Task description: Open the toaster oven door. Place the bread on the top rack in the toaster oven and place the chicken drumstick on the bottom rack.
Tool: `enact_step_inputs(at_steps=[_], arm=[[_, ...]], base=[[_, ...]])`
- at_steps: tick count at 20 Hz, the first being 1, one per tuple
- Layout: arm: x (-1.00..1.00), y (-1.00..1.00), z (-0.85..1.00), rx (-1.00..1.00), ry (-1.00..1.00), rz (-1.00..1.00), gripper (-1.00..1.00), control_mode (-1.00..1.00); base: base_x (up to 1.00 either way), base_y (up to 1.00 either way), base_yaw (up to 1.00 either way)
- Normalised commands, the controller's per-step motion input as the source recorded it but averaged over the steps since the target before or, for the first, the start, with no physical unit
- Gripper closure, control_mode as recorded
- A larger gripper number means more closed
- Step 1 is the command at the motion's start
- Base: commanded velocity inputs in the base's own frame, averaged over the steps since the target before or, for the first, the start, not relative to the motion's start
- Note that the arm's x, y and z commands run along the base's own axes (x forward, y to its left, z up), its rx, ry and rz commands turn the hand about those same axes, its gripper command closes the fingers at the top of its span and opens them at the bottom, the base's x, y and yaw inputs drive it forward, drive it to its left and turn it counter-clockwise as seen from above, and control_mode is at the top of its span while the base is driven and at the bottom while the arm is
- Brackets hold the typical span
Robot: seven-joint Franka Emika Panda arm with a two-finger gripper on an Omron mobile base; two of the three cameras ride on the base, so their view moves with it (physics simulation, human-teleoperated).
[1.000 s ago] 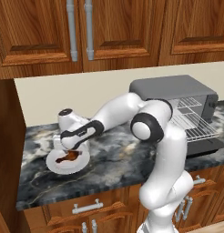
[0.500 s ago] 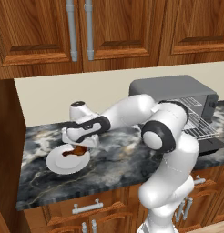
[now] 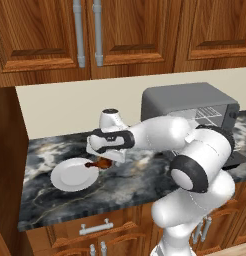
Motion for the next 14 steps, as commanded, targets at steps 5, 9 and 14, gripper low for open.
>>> enact_step_inputs(at_steps=[5, 9, 14], arm=[[-0.21, -0.68, 0.18, 0.00, 0.00, 0.00, 1.00, -1.00], [-0.15, -0.63, 0.14, 0.00, 0.00, 0.00, 1.00, -1.00], [-0.03, -0.56, 0.18, 0.00, 0.00, 0.00, 1.00, -1.00]], base=[[0.00, 0.00, 0.00], [0.00, 0.00, 0.00], [0.00, 0.00, 0.00]])
